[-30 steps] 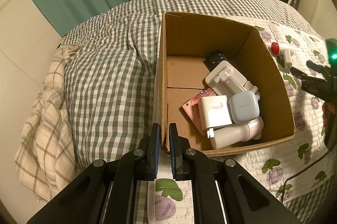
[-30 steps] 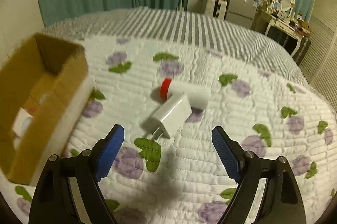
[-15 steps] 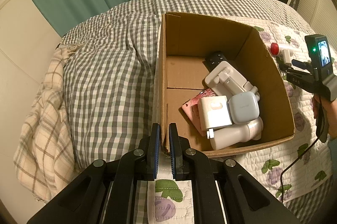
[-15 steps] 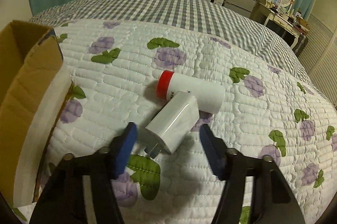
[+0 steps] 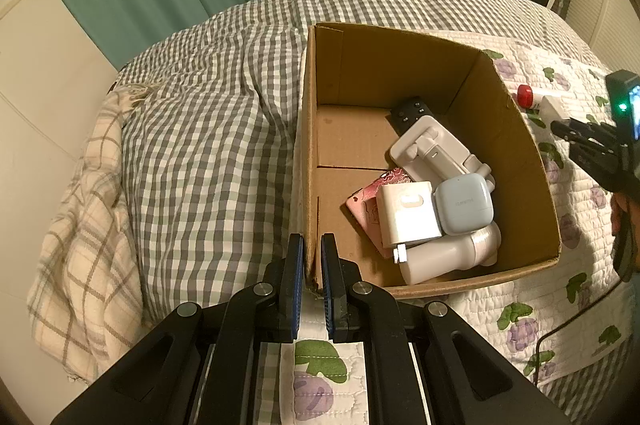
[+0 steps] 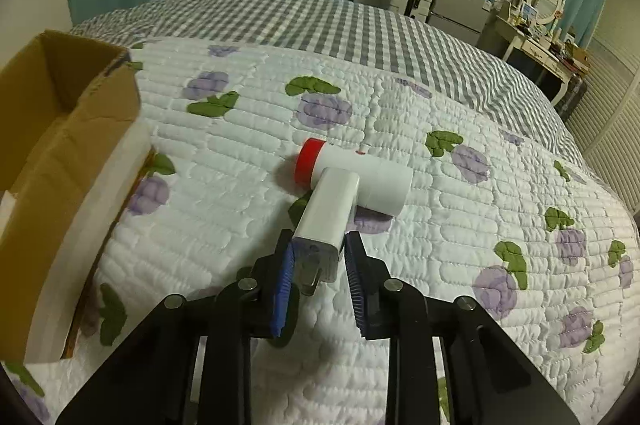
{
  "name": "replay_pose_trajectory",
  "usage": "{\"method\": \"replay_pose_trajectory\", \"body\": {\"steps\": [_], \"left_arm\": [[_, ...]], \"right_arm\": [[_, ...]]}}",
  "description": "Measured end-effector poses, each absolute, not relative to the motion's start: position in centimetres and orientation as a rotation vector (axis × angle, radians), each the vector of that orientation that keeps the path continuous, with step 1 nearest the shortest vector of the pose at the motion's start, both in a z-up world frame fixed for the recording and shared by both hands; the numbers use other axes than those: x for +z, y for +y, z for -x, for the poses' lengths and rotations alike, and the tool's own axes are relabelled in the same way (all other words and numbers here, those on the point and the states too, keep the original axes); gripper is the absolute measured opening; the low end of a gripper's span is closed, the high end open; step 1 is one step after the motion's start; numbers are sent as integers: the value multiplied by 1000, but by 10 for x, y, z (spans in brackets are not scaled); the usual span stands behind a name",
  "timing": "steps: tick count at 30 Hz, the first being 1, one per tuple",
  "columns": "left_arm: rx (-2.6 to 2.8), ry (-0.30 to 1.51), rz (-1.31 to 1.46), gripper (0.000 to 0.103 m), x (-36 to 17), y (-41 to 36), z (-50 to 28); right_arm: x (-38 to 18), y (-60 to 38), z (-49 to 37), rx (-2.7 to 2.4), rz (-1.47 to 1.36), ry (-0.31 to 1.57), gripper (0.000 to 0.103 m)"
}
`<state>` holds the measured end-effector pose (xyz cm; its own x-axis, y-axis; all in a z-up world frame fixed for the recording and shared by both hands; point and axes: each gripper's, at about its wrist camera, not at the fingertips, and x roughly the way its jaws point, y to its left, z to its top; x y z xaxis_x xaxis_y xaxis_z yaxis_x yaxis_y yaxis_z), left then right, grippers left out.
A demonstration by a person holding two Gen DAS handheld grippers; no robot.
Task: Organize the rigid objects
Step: 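Move the right tool to the white plug charger and grasp it, then carry the plug charger with the right tool and release it into the box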
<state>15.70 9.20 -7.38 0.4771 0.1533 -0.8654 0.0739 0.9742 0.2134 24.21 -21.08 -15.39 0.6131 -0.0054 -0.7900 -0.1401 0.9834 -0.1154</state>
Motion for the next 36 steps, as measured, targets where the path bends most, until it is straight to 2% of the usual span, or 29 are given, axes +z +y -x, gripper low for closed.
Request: {"method": "replay_pose_trajectory", "body": {"steps": [5,10,19,23,28,36], "left_arm": [[49,1075,-230,8,-74,92,-157],[47,1075,-223,8,-73,94,-156],[46,1074,-221,8,-72,94,-157],[45,1070,-225,8,-72,91,-156],[39,1069,-219,8,-72,90,-156],[46,1067,-235,8,-72,90,-156]], "right_arm": [[-129,-209,-223,113,184,857,24],[-81,-198,-199,169,197,760,22],[-15,-138,-157,370,220,622,22],[-16,-100,-147,465,244,620,22],[-45,-61,-146,549,265,682,22],[-72,-53,-153,583,235,751,22]]}}
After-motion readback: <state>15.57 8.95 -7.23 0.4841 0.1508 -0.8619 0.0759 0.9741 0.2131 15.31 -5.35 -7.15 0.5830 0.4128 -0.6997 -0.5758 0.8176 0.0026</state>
